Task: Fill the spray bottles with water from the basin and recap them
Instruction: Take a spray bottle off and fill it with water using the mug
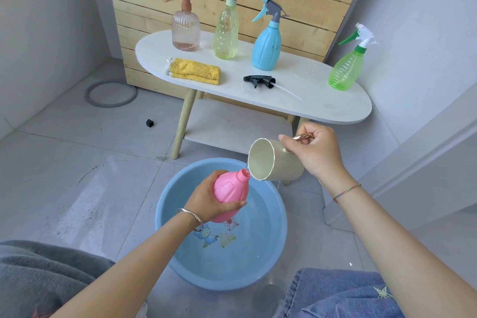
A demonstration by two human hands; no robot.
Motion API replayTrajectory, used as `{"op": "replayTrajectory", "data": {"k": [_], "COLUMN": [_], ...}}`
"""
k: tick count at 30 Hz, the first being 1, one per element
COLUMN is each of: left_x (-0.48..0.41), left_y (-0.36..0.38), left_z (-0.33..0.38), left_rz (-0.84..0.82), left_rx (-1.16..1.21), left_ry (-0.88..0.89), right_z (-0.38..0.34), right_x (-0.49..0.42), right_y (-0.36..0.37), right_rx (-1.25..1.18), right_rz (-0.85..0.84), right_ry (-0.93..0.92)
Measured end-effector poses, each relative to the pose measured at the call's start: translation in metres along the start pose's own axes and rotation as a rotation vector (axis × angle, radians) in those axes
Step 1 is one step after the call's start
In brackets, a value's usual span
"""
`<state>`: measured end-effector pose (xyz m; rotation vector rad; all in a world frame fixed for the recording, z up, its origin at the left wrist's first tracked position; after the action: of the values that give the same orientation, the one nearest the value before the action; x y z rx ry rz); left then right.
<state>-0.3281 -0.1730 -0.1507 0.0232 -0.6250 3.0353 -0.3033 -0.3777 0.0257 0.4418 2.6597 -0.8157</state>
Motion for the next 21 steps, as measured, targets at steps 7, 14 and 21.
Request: {"op": "replayTrajectory", "data": {"k": [7, 14, 21], "left_x": [0.000, -0.001, 0.000], "left_y": [0.000, 0.002, 0.001], "left_z": [0.000, 0.000, 0.000], "left_rz": [0.006, 0.009, 0.010], "left_rx": [0.001, 0.007, 0.013], "left_ry": [-0.007, -0.001, -0.003], "right_z": [-0.007, -0.014, -0.022], "right_x": [0.001, 0.001, 0.002], "right_y": [0.003, 0.007, 0.009], "right_rx": [0.020, 0.023, 0.044], "right_rz": [-0.015, -0.035, -0.040], "right_ry": [-0.039, -0.072, -0.126]}}
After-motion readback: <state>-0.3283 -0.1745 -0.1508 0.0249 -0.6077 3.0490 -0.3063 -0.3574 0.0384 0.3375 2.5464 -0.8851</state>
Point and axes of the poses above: each hand's wrist, its own x-axis away from the middle knuckle, its own y-axis out of the palm, z = x × y, the point moved 8 cm from there along -x, towards the middle knuckle, and after that the axes turned 7 degrees about z, right-handed, at the moved point
